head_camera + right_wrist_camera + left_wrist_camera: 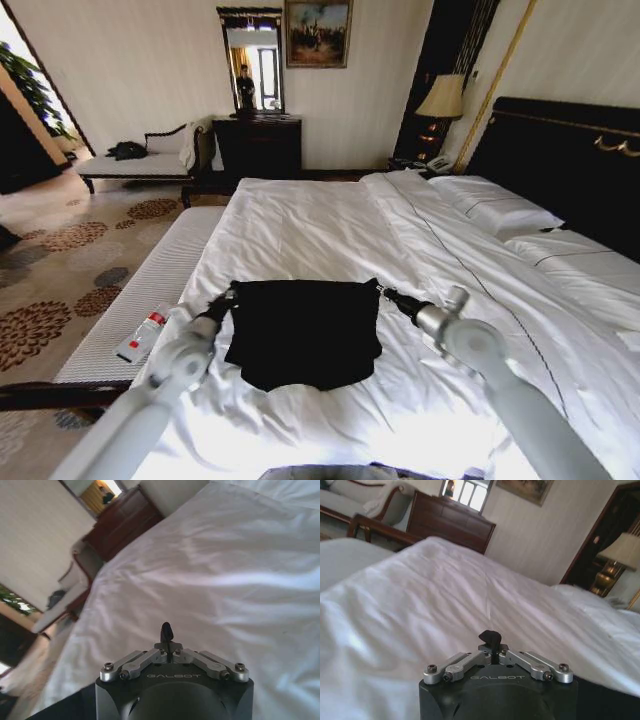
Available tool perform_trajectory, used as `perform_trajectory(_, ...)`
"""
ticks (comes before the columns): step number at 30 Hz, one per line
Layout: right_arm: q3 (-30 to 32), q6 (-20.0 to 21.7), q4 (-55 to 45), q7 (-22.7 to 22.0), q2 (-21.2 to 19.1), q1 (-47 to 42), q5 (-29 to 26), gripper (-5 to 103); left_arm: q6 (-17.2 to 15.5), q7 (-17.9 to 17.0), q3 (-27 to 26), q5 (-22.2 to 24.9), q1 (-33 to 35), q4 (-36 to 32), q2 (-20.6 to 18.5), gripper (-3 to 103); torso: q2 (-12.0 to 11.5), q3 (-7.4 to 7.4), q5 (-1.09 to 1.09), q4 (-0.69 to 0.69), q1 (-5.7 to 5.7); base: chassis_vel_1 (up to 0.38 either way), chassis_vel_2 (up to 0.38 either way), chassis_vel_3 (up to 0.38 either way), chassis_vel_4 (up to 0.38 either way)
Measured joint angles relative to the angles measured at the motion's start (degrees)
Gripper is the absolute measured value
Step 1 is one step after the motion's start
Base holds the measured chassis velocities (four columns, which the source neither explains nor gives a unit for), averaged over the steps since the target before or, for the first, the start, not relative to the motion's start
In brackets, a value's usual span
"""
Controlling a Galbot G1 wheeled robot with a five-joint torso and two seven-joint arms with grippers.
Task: Fold the clothes on the bed.
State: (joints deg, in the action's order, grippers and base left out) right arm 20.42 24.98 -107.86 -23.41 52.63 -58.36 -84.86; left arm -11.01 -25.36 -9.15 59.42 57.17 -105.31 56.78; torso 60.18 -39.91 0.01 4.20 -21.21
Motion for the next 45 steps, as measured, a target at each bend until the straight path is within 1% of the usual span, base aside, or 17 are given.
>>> perform_trajectory(1,-0.95,-0.3,1.53,0.72,0.23,1.05,0.76,0,0.15,0.23,0.95,-0.49,-1.38,1.88,0.81,1,0.0,0.0,0.02,0.0,0.0,0.0,0.0,0.0,0.0)
perform_trajectory(4,-5.39,-2.23,9.54,4.84,1.65,5.87,4.59,0,0.82,1.54,5.06,-2.54,-8.64,11.86,4.46,1,0.0,0.0,-0.01,0.01,-0.01,0.0,0.0,0.0,0.0)
perform_trajectory(5,-5.39,-2.23,9.54,4.84,1.65,5.87,4.59,0,0.82,1.54,5.06,-2.54,-8.64,11.86,4.46,1,0.0,0.0,-0.01,0.01,-0.01,0.0,0.0,0.0,0.0)
perform_trajectory(9,-8.1,-4.64,17.19,8.38,3.68,11.0,7.55,0,1.87,2.95,6.89,-3.98,-15.05,20.02,6.84,1,0.0,0.01,0.0,0.01,0.0,0.0,0.0,0.0,0.0)
perform_trajectory(10,-8.1,-4.64,17.19,8.38,3.68,11.0,7.55,0,1.87,2.95,6.89,-3.98,-15.05,20.02,6.84,1,0.0,0.01,0.0,0.01,0.0,0.0,0.0,0.0,0.0)
perform_trajectory(14,-9.69,-6.76,22.78,10.76,4.92,14.74,9.81,0,2.46,3.95,7.54,-4.52,-18.62,24.58,8.13,1,0.0,0.01,-0.01,-0.01,-0.01,0.0,0.0,0.0,0.0)
perform_trajectory(19,-10.52,-9.07,27.08,12.89,6.36,16.41,12.46,0,3.32,4.81,7.45,-6.03,-19.58,28.65,9.98,1,0.0,0.01,-0.01,0.0,0.01,0.0,0.0,0.0,0.0)
perform_trajectory(25,-9.33,-12.4,26.06,15.29,6.53,11.87,15.93,0,4.71,5.63,6.13,-7.35,-15.94,26.39,9.73,1,0.0,0.01,-0.01,0.0,-0.01,0.0,0.0,0.0,0.0)
perform_trajectory(27,-8.63,-13.71,24.69,16.52,6.29,9.11,18.13,0,5.39,5.9,5.4,-7.83,-13.66,24.19,9.1,1,0.01,0.02,0.0,0.01,0.01,0.0,0.0,0.0,0.0)
perform_trajectory(28,-7.68,-15.37,22.81,17.78,5.99,6.21,21.06,0,6.37,6.3,4.52,-8.92,-10.42,21.37,8.28,1,0.01,0.03,-0.02,0.01,0.03,0.0,0.0,0.0,0.0)
perform_trajectory(30,-7.3,-16.09,22.04,18.19,5.93,5.03,22.25,0,6.73,6.45,4.1,-9.37,-8.96,20.14,7.91,1,0.02,0.04,-0.02,0.02,0.04,0.0,0.0,0.0,0.0)
perform_trajectory(33,-6.01,-18.89,18.49,19.49,5.83,1.0,27.13,0,8.12,6.9,2.3,-10.63,-3.46,15.65,6.64,1,0.02,0.04,-0.03,-0.01,0.03,0.0,0.0,0.0,0.0)
perform_trajectory(34,-6.01,-18.89,18.49,19.49,5.83,1.0,27.13,0,8.12,6.9,2.3,-10.63,-3.46,15.65,6.64,1,0.02,0.04,-0.03,-0.01,0.03,0.0,0.0,0.0,0.0)
perform_trajectory(38,-5.83,-21.54,14.72,19.54,5.96,-2.66,33.09,0,9.25,6.89,0.89,-11.67,-0.29,12.51,6.12,1,0.02,0.04,-0.02,0.0,0.03,0.0,0.0,0.0,0.0)
perform_trajectory(39,-5.83,-21.54,14.72,19.54,5.96,-2.66,33.09,0,9.25,6.89,0.89,-11.67,-0.29,12.51,6.12,1,0.02,0.04,-0.02,0.0,0.03,0.0,0.0,0.0,0.0)
perform_trajectory(42,-5.1,-22.71,10.67,19.18,6.45,-6.97,36.61,0,9.54,6.7,0.25,-11.99,1.73,9.42,5.41,1,0.02,0.03,-0.01,0.0,0.02,0.0,0.0,0.0,0.0)
perform_trajectory(45,-4.26,-22.85,9.06,19.07,6.61,-9.15,37.15,0,9.59,6.63,-0.18,-12.06,2.79,8.18,4.87,1,0.02,0.03,-0.02,0.0,0.02,0.0,0.0,0.0,0.0)
